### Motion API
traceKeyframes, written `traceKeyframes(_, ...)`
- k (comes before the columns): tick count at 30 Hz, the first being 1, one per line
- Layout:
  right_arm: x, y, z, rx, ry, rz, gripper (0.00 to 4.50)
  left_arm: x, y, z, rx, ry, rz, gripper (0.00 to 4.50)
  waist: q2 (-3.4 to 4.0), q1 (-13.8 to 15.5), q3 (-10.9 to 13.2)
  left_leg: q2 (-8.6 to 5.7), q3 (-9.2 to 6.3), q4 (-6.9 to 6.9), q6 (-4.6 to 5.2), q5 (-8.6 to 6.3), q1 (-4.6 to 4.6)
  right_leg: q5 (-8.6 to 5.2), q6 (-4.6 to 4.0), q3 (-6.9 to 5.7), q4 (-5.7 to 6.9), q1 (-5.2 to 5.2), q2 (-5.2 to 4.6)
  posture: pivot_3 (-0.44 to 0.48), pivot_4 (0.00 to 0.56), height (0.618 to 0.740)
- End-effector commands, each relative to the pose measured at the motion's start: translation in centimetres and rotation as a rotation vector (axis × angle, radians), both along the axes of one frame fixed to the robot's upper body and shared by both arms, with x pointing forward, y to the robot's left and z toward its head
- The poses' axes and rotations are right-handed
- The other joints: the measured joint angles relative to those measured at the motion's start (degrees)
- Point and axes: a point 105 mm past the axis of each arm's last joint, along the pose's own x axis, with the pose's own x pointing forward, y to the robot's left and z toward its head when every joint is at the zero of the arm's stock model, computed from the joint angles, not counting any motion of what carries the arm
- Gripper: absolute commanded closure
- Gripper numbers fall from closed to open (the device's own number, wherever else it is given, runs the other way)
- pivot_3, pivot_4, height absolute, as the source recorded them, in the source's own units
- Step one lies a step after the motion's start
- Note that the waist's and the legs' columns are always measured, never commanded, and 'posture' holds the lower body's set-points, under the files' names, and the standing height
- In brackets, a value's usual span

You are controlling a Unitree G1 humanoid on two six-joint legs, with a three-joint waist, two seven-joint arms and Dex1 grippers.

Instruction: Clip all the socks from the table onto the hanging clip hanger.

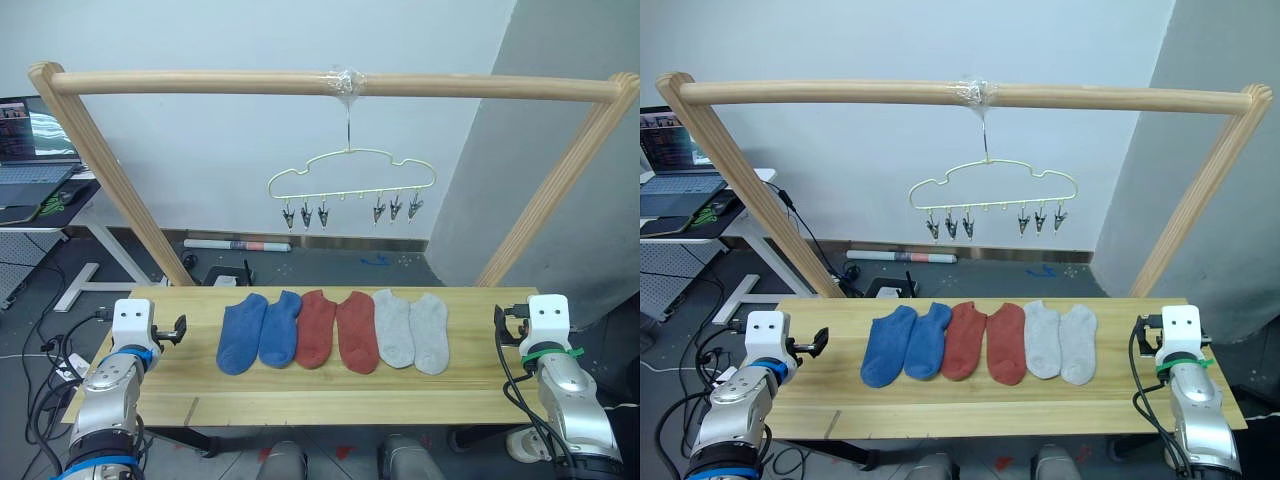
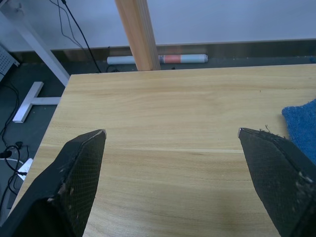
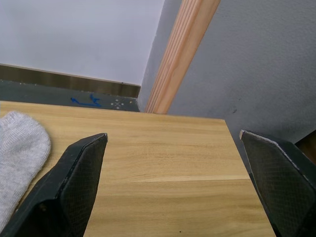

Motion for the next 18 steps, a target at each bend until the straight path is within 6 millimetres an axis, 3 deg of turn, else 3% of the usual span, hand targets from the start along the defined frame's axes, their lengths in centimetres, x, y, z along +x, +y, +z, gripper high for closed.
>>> traceKeyframes(1,0.1,-0.6,1.4,-0.022,-0.048,-0.003,0.00,0.3,1.1,2.2,0.028,-0.079,0.036,0.04,0.00,0.00,0.00,0.00,0.00,0.00,0.00,0.00,0.00,0.00,0.00,0.00,0.00,0.00,0.00,0.090,0.061,0.740)
traceKeyframes(5,0.1,-0.4,1.5,-0.025,-0.041,0.013,0.00,0.4,1.4,3.1,0.085,-0.109,0.059,0.04,0.00,0.00,0.01,0.00,-0.01,0.00,0.00,0.00,0.00,0.00,0.00,0.01,-0.01,0.00,0.00,0.097,0.078,0.740)
traceKeyframes(11,0.9,0.6,2.0,-0.033,-0.034,0.088,0.00,0.8,0.2,4.6,-0.025,-0.166,0.005,0.04,0.03,0.05,0.22,0.00,-0.01,0.01,0.00,0.00,0.00,-0.01,0.00,0.01,-0.01,0.00,-0.01,0.098,0.117,0.740)
traceKeyframes(18,1.2,1.6,2.6,-0.034,-0.032,0.159,0.00,0.5,-1.0,6.1,-0.021,-0.201,-0.060,0.04,0.22,0.03,0.90,0.02,0.00,-0.01,-0.01,-0.01,-0.04,-0.03,-0.03,0.02,-0.05,-0.03,-0.01,0.094,0.133,0.740)
